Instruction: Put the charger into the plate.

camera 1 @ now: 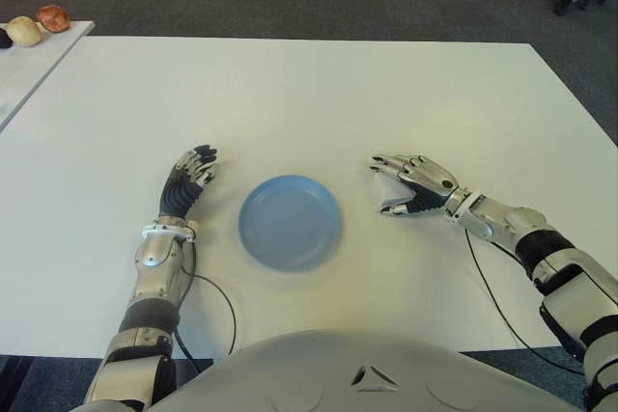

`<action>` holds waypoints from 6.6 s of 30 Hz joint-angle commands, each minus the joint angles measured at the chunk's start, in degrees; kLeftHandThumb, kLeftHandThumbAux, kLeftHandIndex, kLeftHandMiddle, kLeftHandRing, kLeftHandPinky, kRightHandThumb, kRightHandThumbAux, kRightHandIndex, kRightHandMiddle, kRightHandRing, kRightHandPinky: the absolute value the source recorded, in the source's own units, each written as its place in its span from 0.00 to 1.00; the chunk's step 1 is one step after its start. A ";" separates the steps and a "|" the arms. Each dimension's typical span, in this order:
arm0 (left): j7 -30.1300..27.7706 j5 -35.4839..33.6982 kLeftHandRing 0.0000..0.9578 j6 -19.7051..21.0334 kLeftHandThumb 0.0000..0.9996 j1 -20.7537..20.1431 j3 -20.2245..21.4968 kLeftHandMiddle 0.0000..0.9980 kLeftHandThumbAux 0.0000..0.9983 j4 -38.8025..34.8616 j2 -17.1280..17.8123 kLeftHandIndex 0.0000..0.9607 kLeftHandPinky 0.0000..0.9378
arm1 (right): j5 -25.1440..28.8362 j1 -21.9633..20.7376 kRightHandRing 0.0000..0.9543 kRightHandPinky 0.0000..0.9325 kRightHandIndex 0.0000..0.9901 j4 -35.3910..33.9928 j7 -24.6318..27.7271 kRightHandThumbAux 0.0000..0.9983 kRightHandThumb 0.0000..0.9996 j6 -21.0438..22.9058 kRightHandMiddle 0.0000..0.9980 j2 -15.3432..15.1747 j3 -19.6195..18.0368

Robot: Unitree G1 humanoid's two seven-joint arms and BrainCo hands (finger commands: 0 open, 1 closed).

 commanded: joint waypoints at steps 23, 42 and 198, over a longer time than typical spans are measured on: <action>-0.90 -0.46 0.21 5.56 0.00 4.98 -0.29 0.22 0.60 2.75 -2.24 0.21 0.21 | -5.09 -1.27 0.93 0.97 0.44 6.20 -12.18 0.72 0.70 10.17 0.89 2.76 7.97; -0.28 0.27 0.21 5.30 0.00 4.68 -0.18 0.22 0.59 3.02 -2.98 0.20 0.20 | -3.92 -2.49 0.92 0.96 0.44 6.58 -11.73 0.72 0.70 8.84 0.88 2.40 8.42; 4.03 3.87 0.25 4.68 0.00 3.20 -2.67 0.25 0.61 3.00 -6.85 0.21 0.24 | 8.15 10.30 0.91 0.93 0.44 -37.90 35.41 0.72 0.71 4.37 0.87 19.03 -9.50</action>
